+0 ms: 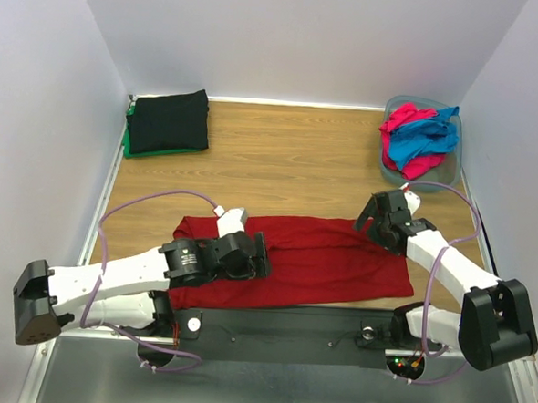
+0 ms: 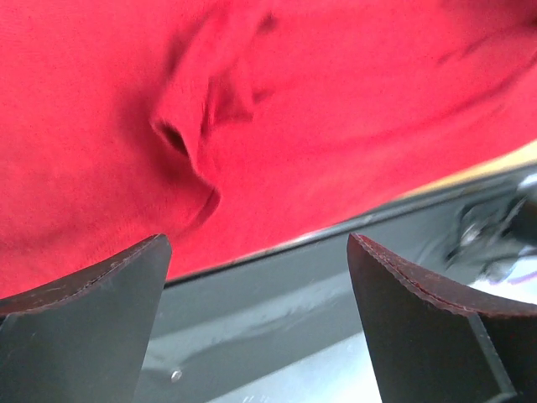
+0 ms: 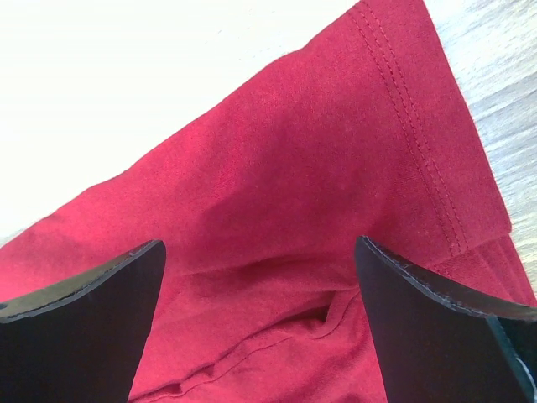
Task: Fold and stack the t-shirts
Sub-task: Fold the tshirt
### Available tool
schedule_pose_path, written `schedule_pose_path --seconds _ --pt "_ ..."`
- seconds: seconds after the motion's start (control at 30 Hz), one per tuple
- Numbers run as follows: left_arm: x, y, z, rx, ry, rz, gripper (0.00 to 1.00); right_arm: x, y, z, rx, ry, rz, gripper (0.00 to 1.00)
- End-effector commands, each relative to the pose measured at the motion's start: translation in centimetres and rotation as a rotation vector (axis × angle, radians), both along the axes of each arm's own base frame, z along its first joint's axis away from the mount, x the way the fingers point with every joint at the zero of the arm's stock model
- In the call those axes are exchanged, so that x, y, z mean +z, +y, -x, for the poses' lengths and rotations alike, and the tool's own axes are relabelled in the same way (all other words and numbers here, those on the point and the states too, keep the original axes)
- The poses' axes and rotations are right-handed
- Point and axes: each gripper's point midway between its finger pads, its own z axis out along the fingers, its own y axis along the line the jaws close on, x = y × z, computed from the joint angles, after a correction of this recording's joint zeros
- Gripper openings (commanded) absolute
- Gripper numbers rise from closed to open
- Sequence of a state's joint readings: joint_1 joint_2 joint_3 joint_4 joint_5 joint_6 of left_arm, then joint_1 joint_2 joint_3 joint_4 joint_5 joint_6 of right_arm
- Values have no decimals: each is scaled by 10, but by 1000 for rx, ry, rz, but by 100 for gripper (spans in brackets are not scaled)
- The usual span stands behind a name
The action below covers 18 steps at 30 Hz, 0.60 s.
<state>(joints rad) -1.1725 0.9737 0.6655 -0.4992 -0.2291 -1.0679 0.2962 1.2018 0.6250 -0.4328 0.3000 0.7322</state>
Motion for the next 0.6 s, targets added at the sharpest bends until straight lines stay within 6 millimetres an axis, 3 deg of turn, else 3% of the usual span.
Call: schedule_pose_path --seconds 0.0,0.1,0.27,0.57 --pt "26 12 -33 152 -140 13 98 20 1 -14 3 -88 -2 100" --pt "26 12 -53 199 -153 9 98 25 2 -14 10 -101 -9 100" --pt "1 10 -73 216 -97 -69 98 29 3 -13 12 -114 -18 100" --pt "-4 -54 -90 43 -119 -12 98 24 2 -8 15 -101 -19 100"
